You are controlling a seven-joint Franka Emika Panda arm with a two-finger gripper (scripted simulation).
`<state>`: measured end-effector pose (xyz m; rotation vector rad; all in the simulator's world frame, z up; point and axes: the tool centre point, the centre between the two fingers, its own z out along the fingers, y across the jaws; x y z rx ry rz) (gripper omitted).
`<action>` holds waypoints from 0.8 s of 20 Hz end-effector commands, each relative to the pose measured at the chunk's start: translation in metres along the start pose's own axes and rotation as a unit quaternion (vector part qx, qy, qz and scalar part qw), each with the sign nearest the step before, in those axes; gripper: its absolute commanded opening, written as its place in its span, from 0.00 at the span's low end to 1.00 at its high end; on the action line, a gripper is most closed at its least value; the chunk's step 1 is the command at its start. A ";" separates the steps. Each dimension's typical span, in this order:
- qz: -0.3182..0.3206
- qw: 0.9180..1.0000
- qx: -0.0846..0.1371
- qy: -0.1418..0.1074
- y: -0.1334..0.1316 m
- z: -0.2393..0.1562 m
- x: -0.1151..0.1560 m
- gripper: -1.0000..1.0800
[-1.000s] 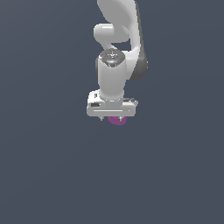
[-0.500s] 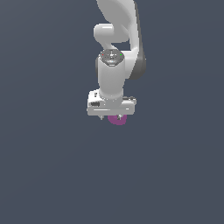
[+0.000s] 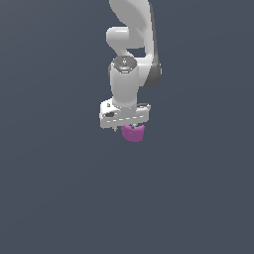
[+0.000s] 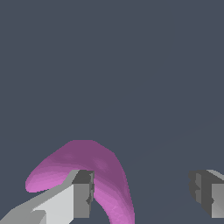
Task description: Pick up the object and move it to a goal position.
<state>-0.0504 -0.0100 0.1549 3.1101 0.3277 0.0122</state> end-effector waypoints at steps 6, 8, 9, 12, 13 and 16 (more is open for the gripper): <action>-0.075 0.997 0.002 -0.002 -0.005 0.014 -0.039 0.81; -0.089 0.996 0.002 -0.003 -0.006 0.016 -0.047 0.81; -0.095 0.995 0.002 -0.003 -0.007 0.017 -0.050 0.81; -0.110 0.994 0.003 -0.003 -0.008 0.020 -0.058 0.81; -0.113 0.994 0.003 -0.003 -0.009 0.020 -0.060 0.81; -0.120 0.993 0.003 -0.004 -0.009 0.021 -0.064 0.81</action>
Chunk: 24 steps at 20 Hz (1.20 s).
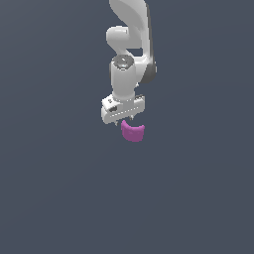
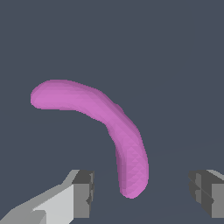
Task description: Pick up the object and move it to a goal position.
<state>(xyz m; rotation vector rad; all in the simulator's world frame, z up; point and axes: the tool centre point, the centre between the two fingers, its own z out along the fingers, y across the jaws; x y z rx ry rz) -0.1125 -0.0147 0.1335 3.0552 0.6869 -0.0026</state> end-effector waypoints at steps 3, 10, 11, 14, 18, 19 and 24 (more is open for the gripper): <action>-0.003 1.000 0.000 0.000 -0.001 0.001 -0.002 0.81; -0.004 1.000 0.000 0.000 -0.001 0.015 -0.002 0.81; -0.005 1.000 0.000 0.000 -0.001 0.019 -0.003 0.81; -0.005 1.000 0.000 0.000 -0.001 0.027 -0.003 0.81; -0.005 1.000 0.000 0.000 -0.002 0.030 -0.004 0.00; -0.005 1.000 0.000 0.000 -0.002 0.030 -0.004 0.00; -0.005 1.000 0.000 0.000 -0.002 0.030 -0.004 0.00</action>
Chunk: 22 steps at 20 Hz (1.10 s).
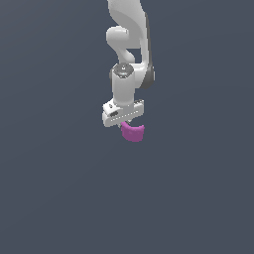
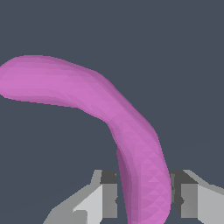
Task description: Pick up the object and move it to a goal position.
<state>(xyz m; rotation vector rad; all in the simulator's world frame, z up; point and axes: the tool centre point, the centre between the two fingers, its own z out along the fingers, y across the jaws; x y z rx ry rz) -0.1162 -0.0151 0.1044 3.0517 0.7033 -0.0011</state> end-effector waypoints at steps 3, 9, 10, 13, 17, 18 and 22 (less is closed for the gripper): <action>0.000 1.000 0.000 0.000 0.000 0.001 0.000 0.00; 0.000 1.000 0.000 0.000 0.002 -0.006 -0.001 0.00; 0.000 1.000 0.000 0.000 0.003 -0.009 -0.002 0.00; 0.000 1.000 0.000 0.000 0.006 -0.021 -0.004 0.00; 0.000 1.000 0.000 0.000 0.013 -0.044 -0.008 0.00; 0.000 1.000 0.000 0.000 0.014 -0.050 -0.009 0.00; 0.000 1.000 0.001 0.000 0.024 -0.083 -0.014 0.00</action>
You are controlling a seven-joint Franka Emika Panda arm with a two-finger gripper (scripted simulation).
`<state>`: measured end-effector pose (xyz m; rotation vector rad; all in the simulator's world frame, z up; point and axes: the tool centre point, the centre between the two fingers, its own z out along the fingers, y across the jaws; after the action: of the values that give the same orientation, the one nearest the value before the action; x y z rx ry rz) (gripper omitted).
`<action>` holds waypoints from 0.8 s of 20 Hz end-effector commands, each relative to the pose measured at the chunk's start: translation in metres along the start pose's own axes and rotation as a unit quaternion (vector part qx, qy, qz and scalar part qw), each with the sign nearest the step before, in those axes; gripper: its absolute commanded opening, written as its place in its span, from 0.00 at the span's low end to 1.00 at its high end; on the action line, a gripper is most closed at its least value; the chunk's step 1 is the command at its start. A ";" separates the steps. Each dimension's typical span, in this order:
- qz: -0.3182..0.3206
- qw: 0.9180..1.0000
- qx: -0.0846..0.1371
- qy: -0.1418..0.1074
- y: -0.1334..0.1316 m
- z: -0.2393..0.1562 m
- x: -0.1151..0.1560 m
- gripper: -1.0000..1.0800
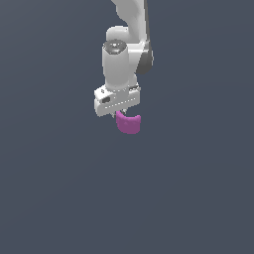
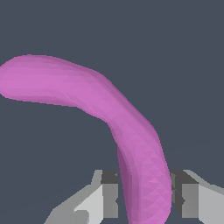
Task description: Pick up the object and move it to a goal position.
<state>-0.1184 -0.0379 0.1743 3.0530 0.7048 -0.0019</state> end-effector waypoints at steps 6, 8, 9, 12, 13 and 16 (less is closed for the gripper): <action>0.000 1.000 0.000 0.001 0.021 -0.071 -0.012 0.00; 0.000 1.000 0.000 0.001 0.027 -0.091 -0.015 0.00; 0.000 1.000 0.000 0.001 0.030 -0.100 -0.017 0.00; 0.000 1.000 0.000 0.001 0.039 -0.130 -0.022 0.00; 0.000 1.000 0.000 0.000 0.042 -0.140 -0.023 0.00; 0.000 1.000 0.000 0.000 0.051 -0.169 -0.028 0.00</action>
<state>-0.1204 -0.0893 0.3287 3.0535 0.7043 -0.0001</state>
